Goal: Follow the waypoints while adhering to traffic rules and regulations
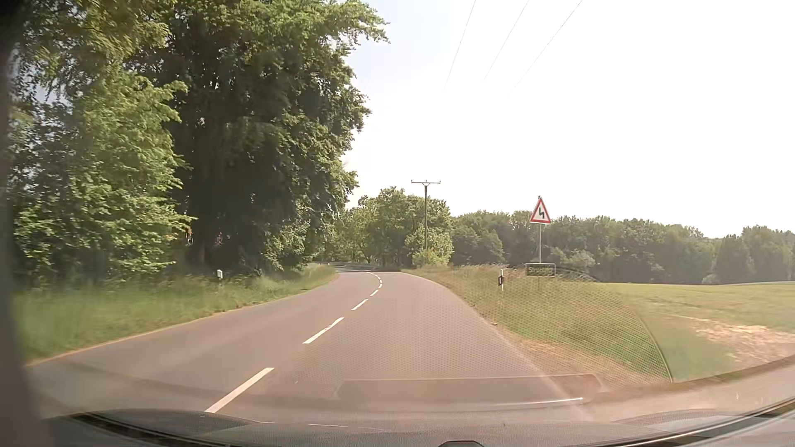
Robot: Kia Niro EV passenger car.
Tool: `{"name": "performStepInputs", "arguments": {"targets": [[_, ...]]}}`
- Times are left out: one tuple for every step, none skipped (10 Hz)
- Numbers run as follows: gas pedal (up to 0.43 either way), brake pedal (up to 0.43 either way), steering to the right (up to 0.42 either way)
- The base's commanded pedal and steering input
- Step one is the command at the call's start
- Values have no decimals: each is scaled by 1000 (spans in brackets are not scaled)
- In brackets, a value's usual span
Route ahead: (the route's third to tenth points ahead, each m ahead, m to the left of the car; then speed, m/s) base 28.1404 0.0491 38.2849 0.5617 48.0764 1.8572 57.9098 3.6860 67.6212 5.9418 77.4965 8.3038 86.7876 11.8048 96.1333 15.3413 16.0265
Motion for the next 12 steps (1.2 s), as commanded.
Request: {"name": "performStepInputs", "arguments": {"targets": [[98, 0, -7], [98, 0, -9], [110, 0, -10], [110, 0, -12], [110, 0, -14], [110, 0, -14], [110, 0, -14], [110, 0, -14], [110, 0, -14], [110, 0, -14], [118, 0, -14], [130, 0, -14]]}}
